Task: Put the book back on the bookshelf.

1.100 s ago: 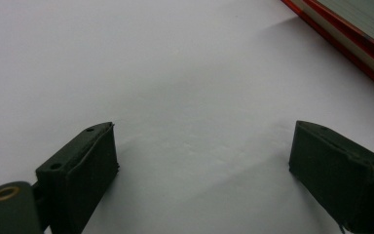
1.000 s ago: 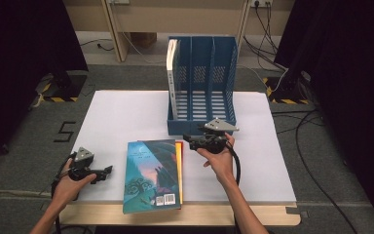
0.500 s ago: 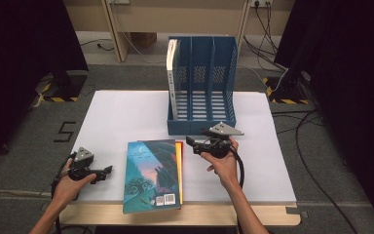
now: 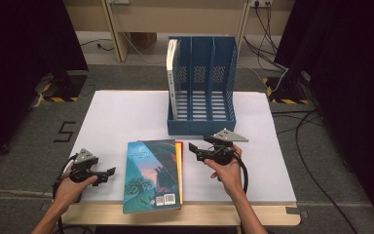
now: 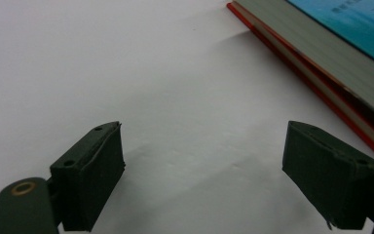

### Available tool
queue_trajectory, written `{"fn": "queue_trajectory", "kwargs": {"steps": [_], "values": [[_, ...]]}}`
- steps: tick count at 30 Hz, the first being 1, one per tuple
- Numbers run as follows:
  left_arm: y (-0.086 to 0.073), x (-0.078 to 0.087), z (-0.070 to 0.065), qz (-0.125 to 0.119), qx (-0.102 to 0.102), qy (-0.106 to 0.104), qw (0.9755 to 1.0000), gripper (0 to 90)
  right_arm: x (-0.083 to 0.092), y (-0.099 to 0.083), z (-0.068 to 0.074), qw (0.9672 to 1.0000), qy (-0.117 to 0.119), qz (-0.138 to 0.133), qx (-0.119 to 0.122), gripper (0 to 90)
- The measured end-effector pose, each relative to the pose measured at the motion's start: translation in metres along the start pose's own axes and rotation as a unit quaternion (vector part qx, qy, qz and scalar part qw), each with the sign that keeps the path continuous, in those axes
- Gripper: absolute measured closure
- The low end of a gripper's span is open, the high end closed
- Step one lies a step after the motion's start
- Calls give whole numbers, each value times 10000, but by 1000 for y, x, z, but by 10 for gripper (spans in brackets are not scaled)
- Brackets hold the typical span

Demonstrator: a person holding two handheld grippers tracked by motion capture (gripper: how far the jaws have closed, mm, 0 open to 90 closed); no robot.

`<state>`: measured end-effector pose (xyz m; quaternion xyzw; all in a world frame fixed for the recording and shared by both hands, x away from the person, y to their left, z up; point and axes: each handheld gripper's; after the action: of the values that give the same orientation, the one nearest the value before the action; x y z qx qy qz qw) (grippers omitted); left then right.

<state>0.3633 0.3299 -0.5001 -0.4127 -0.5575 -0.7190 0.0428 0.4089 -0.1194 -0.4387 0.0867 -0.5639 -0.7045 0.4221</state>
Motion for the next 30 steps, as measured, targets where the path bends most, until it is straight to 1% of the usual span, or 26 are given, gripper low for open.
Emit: {"fn": "queue_trajectory", "kwargs": {"steps": [1, 3, 5, 7, 9, 14, 16, 17, 19, 24, 30], "values": [[0, 0, -1, -14, -8, -22, 10000, 146, 1, -1, 0, 10000, 5, -10, -25, 266], [2, 1, -6, -71, -19, -162, 9998, 146, 3, -2, 0, 10000, 34, -8, -75, 265], [4, 2, -11, -137, -20, -333, 9993, 146, 4, -3, 1, 10000, 39, 17, -50, 262], [5, 3, -16, -175, -53, -414, 9990, 146, 5, -6, 1, 10000, 60, 32, -58, 262], [6, 3, -21, -218, -65, -543, 9983, 146, 6, -8, 1, 10000, 63, 68, -24, 262], [9, 4, -29, -301, -138, -711, 9969, 146, 6, -14, 2, 9998, 74, 147, -81, 262], [9, 4, -30, -288, -152, -687, 9971, 147, 6, -18, 2, 9997, 87, 197, -75, 261], [9, 4, -30, -297, -144, -701, 9970, 147, 5, -19, 2, 9997, 96, 194, -73, 261], [10, 5, -30, -330, -92, -767, 9965, 147, 4, -22, 4, 9995, 133, 290, -76, 261], [11, 6, -32, -296, -168, -714, 9969, 158, 1, -27, 6, 9991, 182, 375, -73, 261], [15, 9, -36, -320, -296, -724, 9964, 224, -1, -30, 8, 9985, 231, 483, -80, 257]]}}
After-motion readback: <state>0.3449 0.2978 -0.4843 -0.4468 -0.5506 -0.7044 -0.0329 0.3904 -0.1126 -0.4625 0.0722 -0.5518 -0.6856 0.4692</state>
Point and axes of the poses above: each handheld gripper's, and its own axes: x roughly backward along the jaws, y roughly out of its top, z roughly to its left, and after that the axes turned 8 degrees about -x, right-handed
